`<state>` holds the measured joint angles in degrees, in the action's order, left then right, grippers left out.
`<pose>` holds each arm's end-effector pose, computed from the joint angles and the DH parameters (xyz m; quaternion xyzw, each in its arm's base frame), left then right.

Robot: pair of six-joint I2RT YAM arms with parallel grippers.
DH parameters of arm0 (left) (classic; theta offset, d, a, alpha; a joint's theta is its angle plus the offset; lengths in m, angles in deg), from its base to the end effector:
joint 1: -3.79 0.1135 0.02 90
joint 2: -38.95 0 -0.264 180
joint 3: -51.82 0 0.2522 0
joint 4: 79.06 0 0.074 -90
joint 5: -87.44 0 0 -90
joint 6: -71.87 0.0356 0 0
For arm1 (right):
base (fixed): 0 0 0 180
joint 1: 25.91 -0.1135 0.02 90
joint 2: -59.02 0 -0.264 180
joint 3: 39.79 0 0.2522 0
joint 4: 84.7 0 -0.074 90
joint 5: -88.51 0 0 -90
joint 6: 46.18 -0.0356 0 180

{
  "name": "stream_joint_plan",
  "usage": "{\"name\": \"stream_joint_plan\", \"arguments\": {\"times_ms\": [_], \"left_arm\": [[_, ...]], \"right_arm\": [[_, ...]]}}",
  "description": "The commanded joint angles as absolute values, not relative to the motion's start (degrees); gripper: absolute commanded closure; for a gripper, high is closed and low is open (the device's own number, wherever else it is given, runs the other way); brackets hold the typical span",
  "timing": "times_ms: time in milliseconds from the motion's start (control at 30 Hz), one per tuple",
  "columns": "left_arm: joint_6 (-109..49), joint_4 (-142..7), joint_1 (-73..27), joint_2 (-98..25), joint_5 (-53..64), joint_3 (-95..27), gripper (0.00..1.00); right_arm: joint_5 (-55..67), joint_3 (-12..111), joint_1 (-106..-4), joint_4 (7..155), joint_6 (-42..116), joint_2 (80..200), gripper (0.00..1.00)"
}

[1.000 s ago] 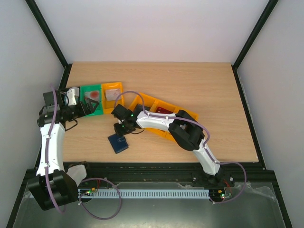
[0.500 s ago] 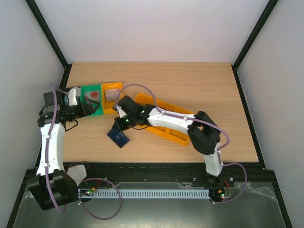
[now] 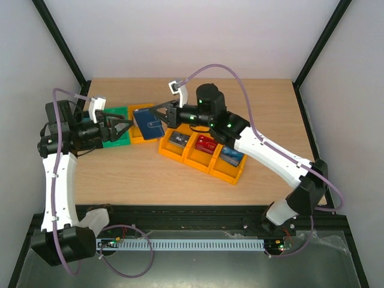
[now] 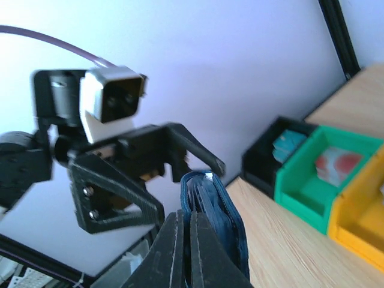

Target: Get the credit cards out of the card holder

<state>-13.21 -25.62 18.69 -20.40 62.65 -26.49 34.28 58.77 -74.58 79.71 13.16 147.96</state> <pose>0.1989 0.0195 0.3722 0.1852 0.7645 -0.4022 0.4686 0.2261 0.2887 0.4089 -0.3137 0.6662 0.5822 0.3447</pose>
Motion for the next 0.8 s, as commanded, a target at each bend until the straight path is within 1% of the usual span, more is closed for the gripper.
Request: {"name": "stream_joint_plan", "arguments": {"times_ms": [0, 133, 200, 233, 300, 400, 500, 533, 567, 600, 667, 700, 733, 767], "left_arm": [[-8.7, -22.3, 15.6, -20.6, 73.6, -30.4, 0.14], [-1.9, -17.5, 11.0, -21.1, 73.8, -33.0, 0.10], [-2.0, -18.1, 10.0, -21.1, 73.6, -33.3, 0.11], [-2.9, -18.9, 9.6, -21.2, 73.5, -33.2, 0.13], [-4.8, -20.9, 9.0, -21.2, 73.0, -32.8, 0.24], [-5.0, -21.2, 8.6, -21.1, 73.2, -32.6, 0.48], [-4.9, -21.2, 8.2, -21.0, 73.7, -32.5, 0.69], [-4.8, -21.2, 8.2, -21.0, 73.8, -32.5, 0.78], [-4.9, -21.1, 8.2, -20.9, 73.8, -32.6, 0.89], [-4.9, -21.0, 8.1, -20.7, 73.8, -32.6, 0.96], [-4.7, -20.2, 8.2, -20.4, 73.4, -32.5, 0.98], [-4.8, -20.1, 8.2, -20.2, 72.7, -32.3, 0.98], [-6.0, -20.6, 8.2, -19.7, 71.3, -32.0, 0.98], [-8.9, -22.5, 8.2, -19.3, 68.7, -31.3, 0.98]], "right_arm": [[37.3, 58.2, -74.6, 89.8, 12.4, 145.4, 0.98], [38.9, 58.1, -74.6, 92.7, 10.8, 145.3, 0.99], [40.5, 58.2, -74.6, 93.7, 10.0, 145.5, 0.98], [41.4, 58.1, -74.6, 94.1, 9.7, 145.6, 0.98], [42.7, 58.0, -74.6, 94.8, 9.3, 145.6, 0.99], [43.2, 57.6, -74.6, 95.5, 9.3, 145.3, 0.99], [44.2, 57.4, -74.7, 96.2, 8.8, 145.6, 0.98], [44.4, 57.5, -74.6, 96.2, 8.8, 145.7, 0.98], [44.3, 57.4, -74.6, 96.1, 8.8, 145.8, 0.98], [44.0, 57.5, -74.6, 95.8, 9.2, 145.7, 0.98], [41.5, 57.8, -74.6, 93.5, 10.9, 145.3, 0.98], [38.1, 58.2, -74.6, 91.0, 12.3, 145.1, 0.96], [32.9, 58.8, -74.6, 86.6, 13.9, 144.7, 0.85], [26.6, 59.4, -74.6, 82.7, 15.5, 144.3, 0.76]]}}
